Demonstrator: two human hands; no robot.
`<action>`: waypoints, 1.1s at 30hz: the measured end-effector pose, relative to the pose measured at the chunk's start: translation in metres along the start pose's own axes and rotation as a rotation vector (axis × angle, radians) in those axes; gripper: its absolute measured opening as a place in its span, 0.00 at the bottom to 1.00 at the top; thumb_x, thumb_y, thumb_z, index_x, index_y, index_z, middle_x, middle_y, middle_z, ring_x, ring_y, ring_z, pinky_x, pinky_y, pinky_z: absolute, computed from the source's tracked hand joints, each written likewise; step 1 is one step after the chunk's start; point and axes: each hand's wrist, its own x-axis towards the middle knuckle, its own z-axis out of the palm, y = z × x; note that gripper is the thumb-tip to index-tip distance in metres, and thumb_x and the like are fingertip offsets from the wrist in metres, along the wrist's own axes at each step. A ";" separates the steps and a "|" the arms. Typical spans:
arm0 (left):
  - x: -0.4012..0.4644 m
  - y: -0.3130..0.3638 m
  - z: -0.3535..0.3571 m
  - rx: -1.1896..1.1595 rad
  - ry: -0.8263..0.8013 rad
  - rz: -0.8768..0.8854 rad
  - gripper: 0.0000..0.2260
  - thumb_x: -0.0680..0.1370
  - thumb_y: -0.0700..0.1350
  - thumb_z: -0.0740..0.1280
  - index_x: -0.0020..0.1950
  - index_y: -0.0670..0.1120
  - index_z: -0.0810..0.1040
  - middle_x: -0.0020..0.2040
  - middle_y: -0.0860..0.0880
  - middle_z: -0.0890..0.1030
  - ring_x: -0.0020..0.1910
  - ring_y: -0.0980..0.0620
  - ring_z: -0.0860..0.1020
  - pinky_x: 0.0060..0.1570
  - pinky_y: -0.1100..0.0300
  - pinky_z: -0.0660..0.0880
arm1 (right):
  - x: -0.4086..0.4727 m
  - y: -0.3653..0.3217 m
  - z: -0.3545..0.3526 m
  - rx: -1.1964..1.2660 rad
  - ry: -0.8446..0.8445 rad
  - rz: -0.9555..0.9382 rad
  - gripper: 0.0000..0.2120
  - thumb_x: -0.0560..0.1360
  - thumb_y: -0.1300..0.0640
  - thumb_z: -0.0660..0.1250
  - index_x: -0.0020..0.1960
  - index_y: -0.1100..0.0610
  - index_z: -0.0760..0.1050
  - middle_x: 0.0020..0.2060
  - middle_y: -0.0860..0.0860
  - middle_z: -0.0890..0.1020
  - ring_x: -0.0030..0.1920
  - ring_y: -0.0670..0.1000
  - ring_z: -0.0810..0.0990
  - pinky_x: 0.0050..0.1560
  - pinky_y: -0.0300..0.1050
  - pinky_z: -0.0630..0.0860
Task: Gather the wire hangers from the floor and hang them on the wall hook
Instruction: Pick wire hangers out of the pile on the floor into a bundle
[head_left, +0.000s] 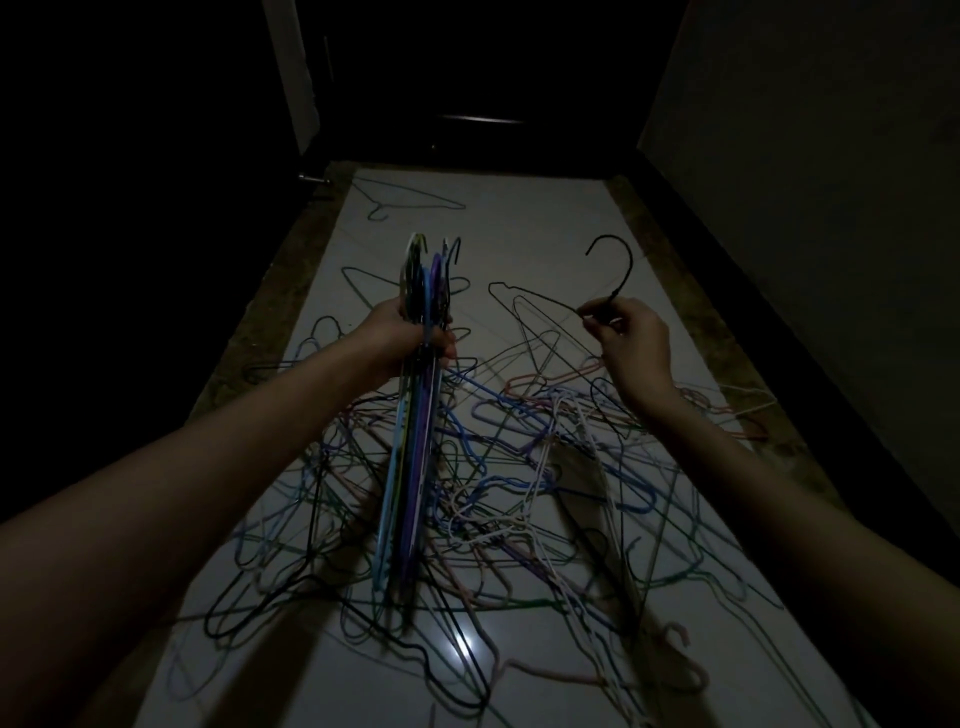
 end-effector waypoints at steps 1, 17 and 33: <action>0.000 0.001 0.000 -0.002 0.002 -0.002 0.11 0.73 0.27 0.63 0.45 0.42 0.74 0.41 0.43 0.79 0.34 0.51 0.80 0.29 0.65 0.77 | 0.001 -0.002 -0.002 0.013 -0.001 -0.002 0.07 0.76 0.63 0.64 0.50 0.58 0.80 0.48 0.56 0.79 0.45 0.48 0.76 0.43 0.42 0.73; -0.008 0.010 -0.002 -0.036 -0.018 0.014 0.11 0.74 0.26 0.62 0.46 0.42 0.74 0.41 0.43 0.78 0.36 0.50 0.79 0.28 0.65 0.77 | 0.016 -0.027 -0.021 0.205 -0.034 0.047 0.06 0.77 0.62 0.63 0.50 0.60 0.78 0.42 0.52 0.79 0.39 0.45 0.75 0.34 0.35 0.69; 0.004 0.000 -0.003 -0.020 -0.031 0.005 0.11 0.73 0.27 0.63 0.48 0.42 0.75 0.40 0.43 0.79 0.39 0.49 0.80 0.34 0.62 0.80 | -0.010 0.051 -0.018 -0.046 -0.152 0.286 0.08 0.77 0.64 0.62 0.53 0.64 0.78 0.47 0.61 0.81 0.42 0.55 0.78 0.41 0.49 0.78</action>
